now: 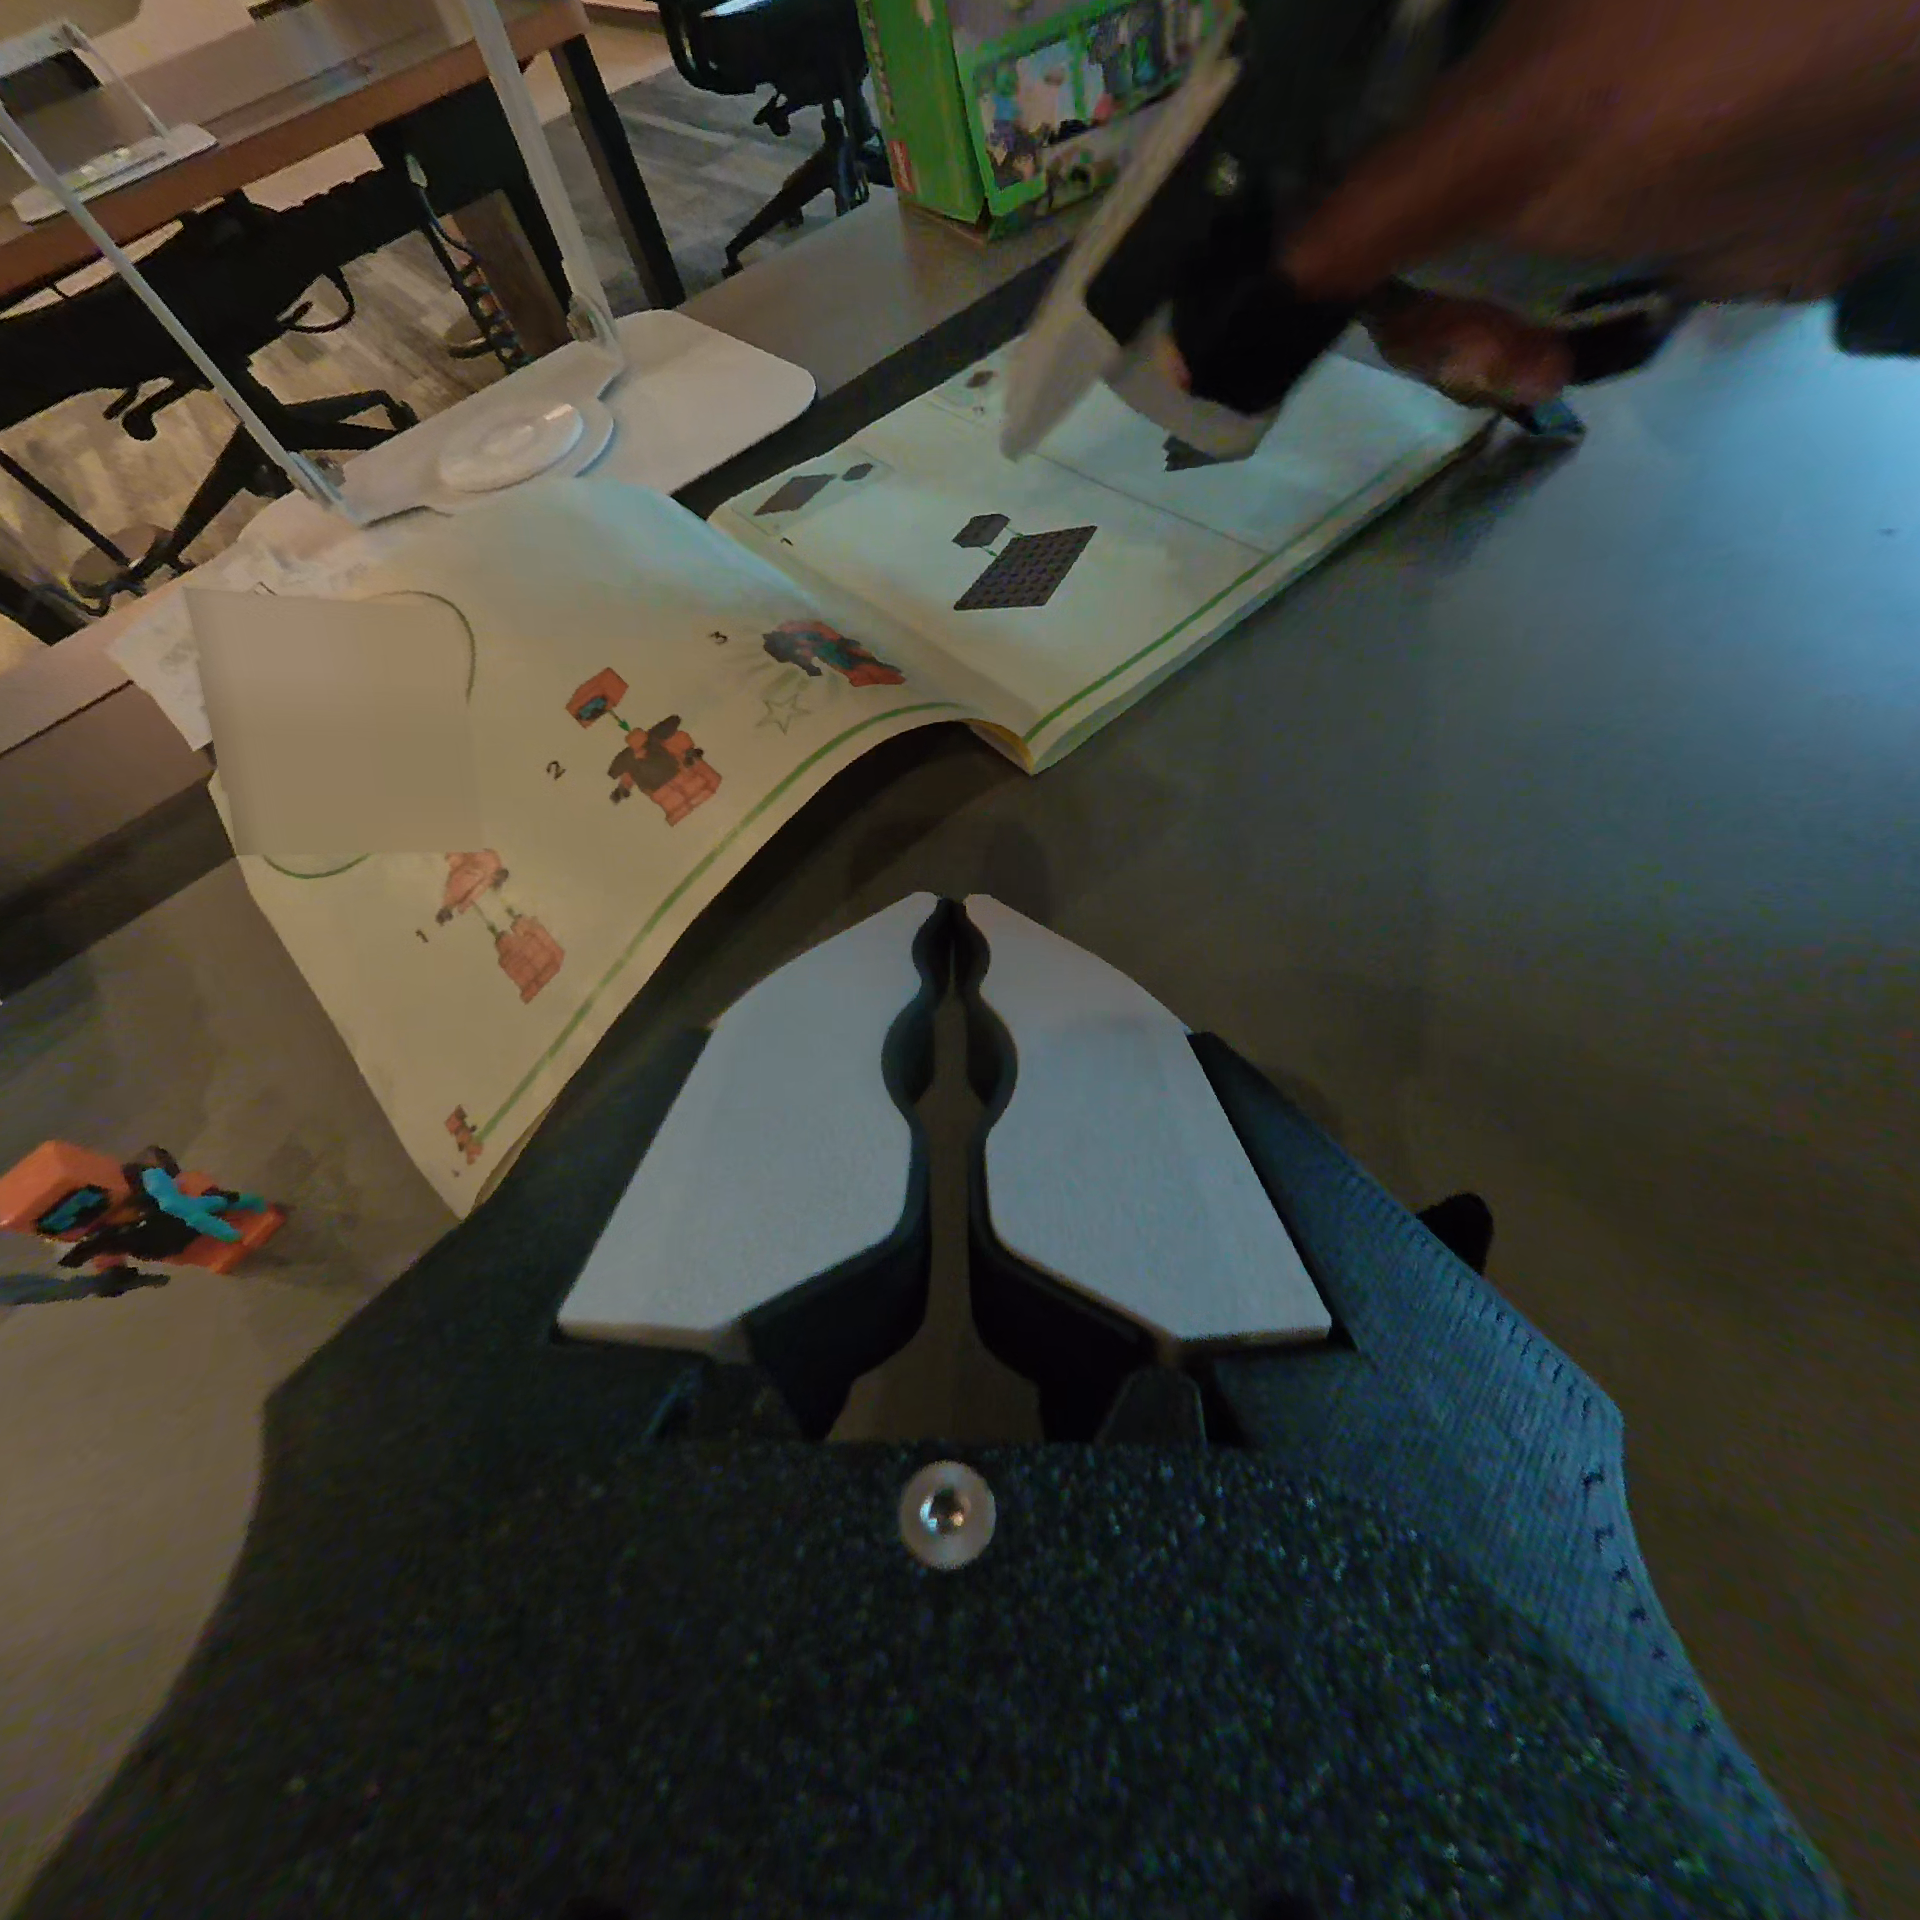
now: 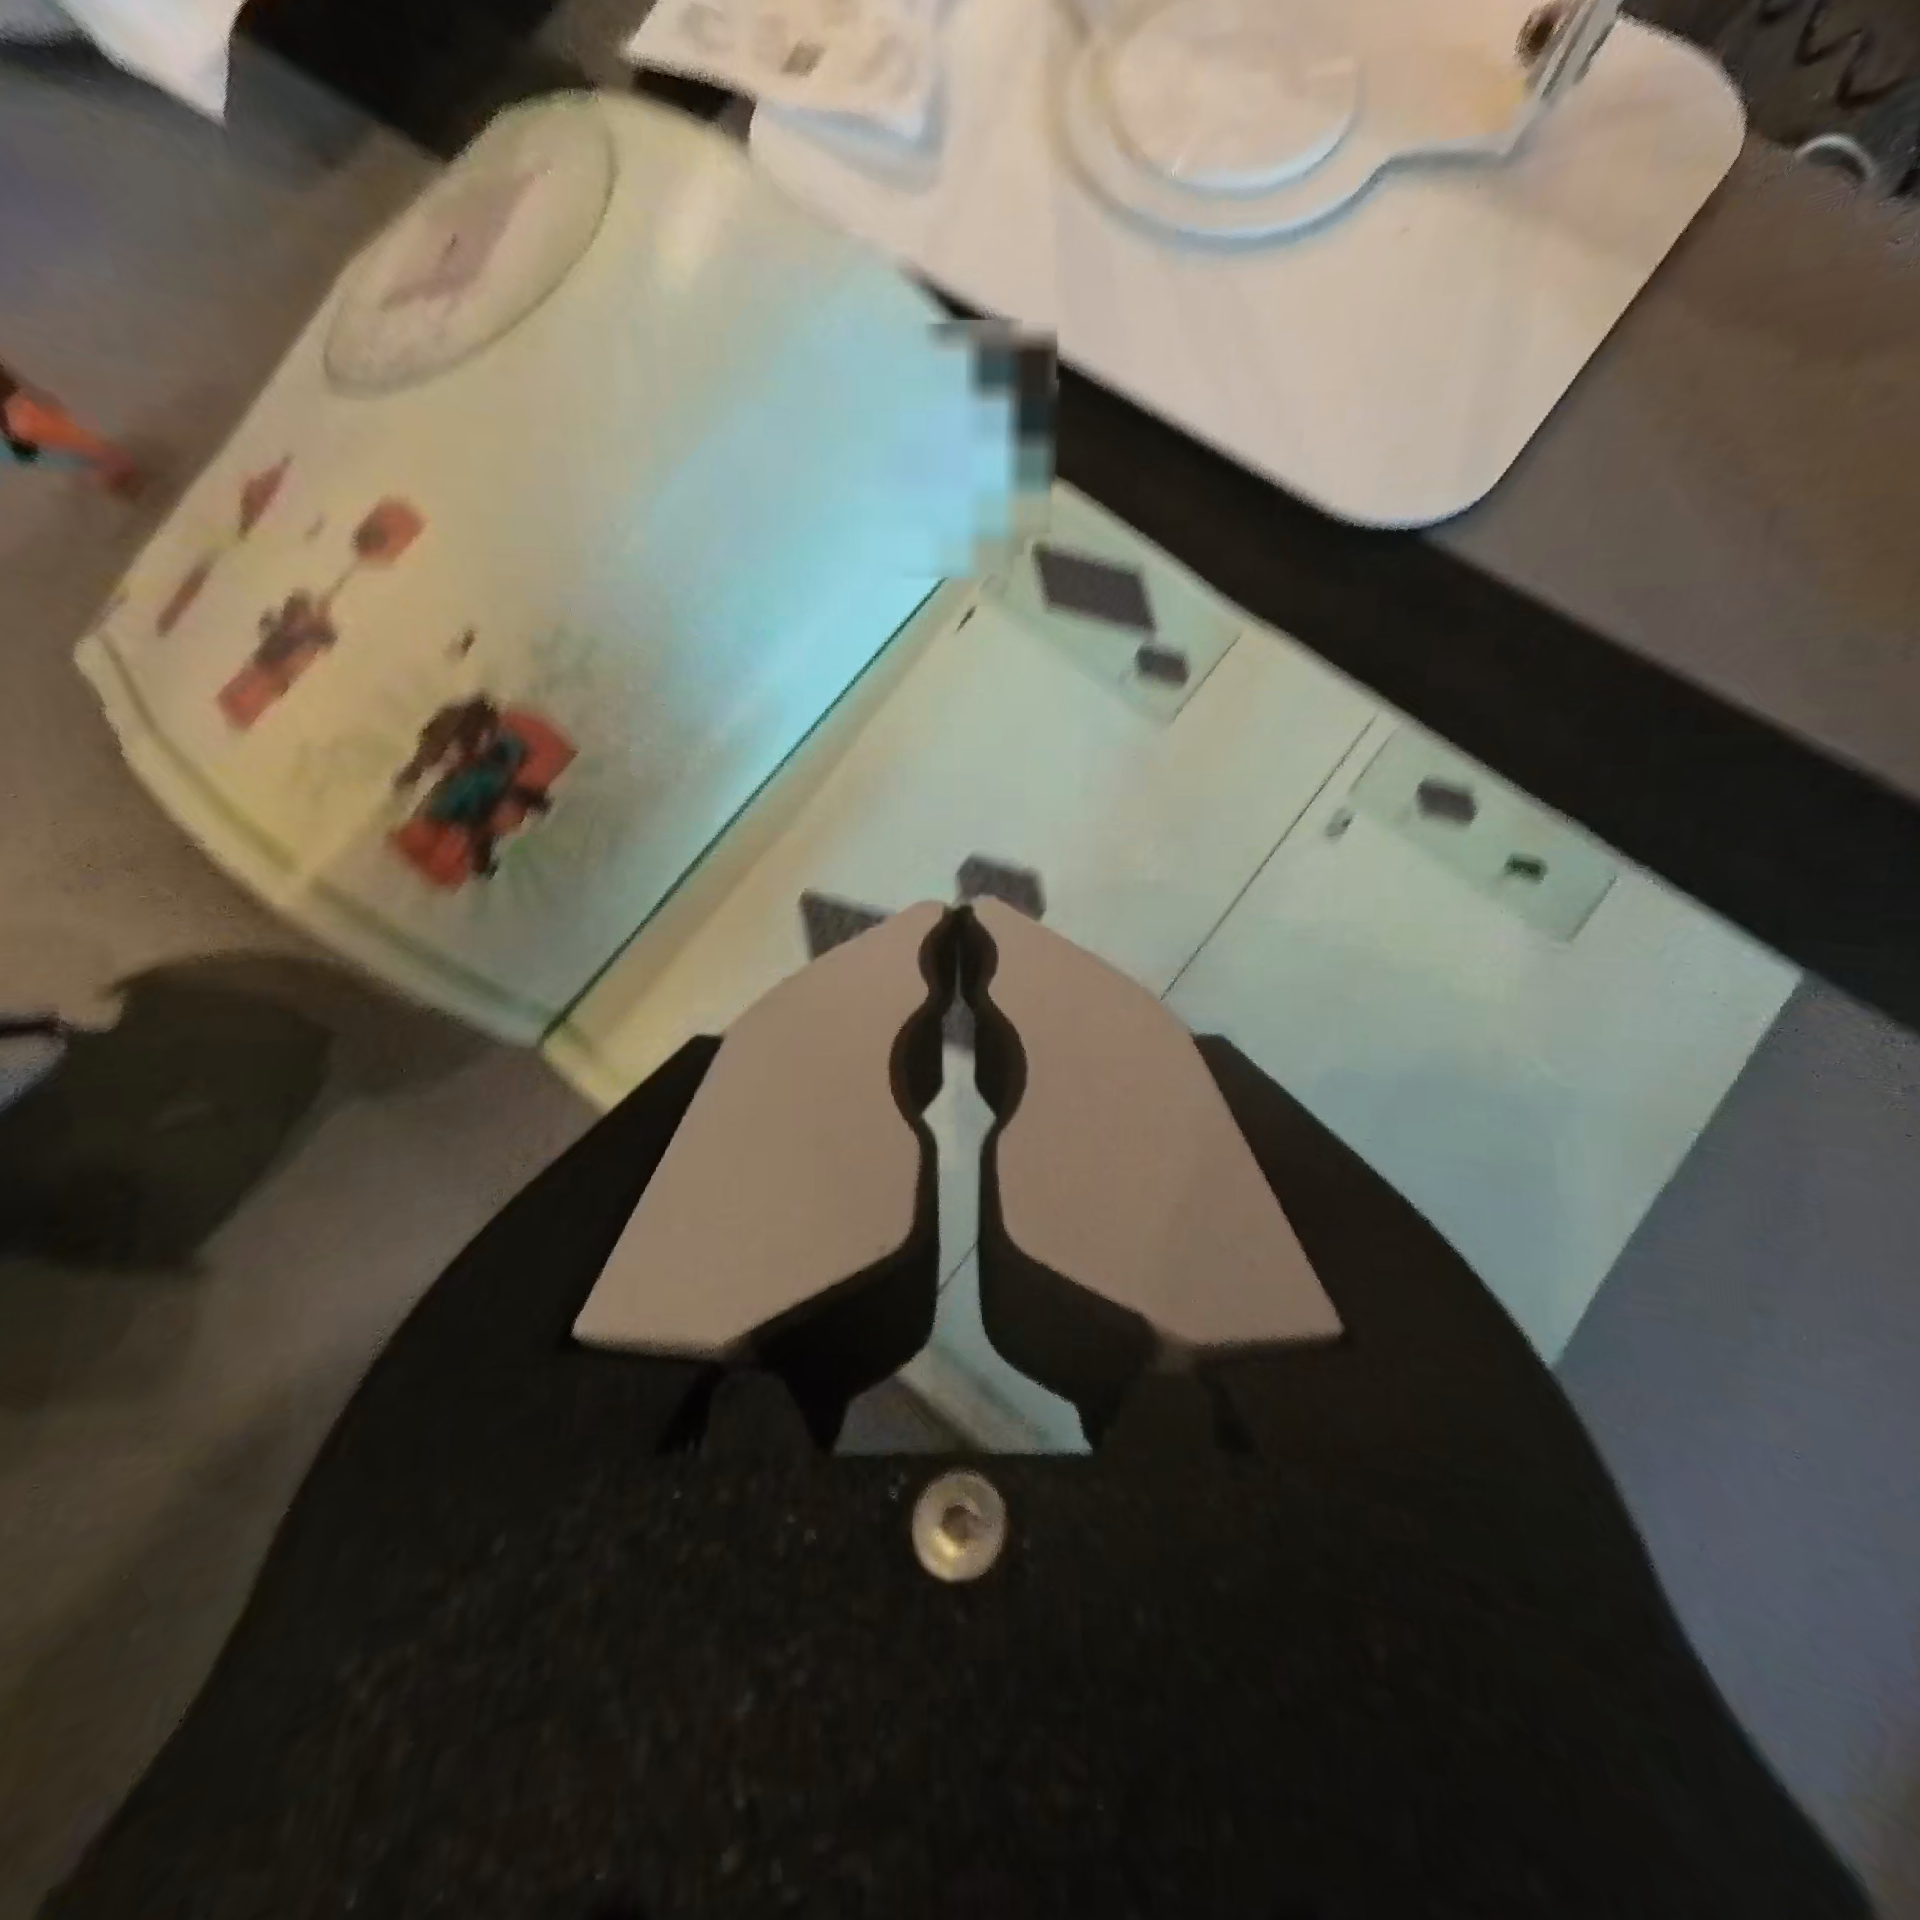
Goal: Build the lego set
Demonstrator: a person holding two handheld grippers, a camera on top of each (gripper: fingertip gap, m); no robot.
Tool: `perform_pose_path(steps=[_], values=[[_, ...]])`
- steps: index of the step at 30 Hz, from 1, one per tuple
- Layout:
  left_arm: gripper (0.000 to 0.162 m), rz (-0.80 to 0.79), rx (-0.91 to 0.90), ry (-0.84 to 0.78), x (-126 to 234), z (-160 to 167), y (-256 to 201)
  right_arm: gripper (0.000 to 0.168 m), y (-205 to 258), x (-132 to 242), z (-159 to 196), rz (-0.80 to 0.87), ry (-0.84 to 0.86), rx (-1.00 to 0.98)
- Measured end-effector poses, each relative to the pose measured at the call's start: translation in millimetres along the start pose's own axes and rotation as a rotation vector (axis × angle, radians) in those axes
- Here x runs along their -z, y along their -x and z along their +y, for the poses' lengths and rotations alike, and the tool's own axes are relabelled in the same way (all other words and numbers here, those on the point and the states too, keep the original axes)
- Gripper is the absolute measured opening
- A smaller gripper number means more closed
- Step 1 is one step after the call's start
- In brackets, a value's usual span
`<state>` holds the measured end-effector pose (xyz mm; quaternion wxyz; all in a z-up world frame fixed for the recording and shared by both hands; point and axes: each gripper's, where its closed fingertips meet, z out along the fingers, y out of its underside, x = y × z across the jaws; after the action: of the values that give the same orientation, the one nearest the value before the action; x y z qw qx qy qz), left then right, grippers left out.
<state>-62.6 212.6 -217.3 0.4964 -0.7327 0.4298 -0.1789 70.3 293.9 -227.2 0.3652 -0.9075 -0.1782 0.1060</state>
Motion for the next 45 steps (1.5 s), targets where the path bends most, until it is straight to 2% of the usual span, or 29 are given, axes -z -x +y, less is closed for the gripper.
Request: perform_pose_path(steps=[13,35,39,45], values=[[0.001,0.002,-0.014,-0.001,2,-1,-2,0.0,19,-16,24,0.034,0.111,0.024],[0.0,0.003,-0.028,-0.002,3,-3,-4,0.0,20,-17,24,0.044,0.107,0.021],[0.0,0.0,-0.027,-0.006,3,-4,-4,0.0,19,-3,14,0.061,0.013,0.037],[0.0,0.012,-0.005,-0.023,7,-9,-4,0.0,28,41,15,0.065,-0.095,0.062]])
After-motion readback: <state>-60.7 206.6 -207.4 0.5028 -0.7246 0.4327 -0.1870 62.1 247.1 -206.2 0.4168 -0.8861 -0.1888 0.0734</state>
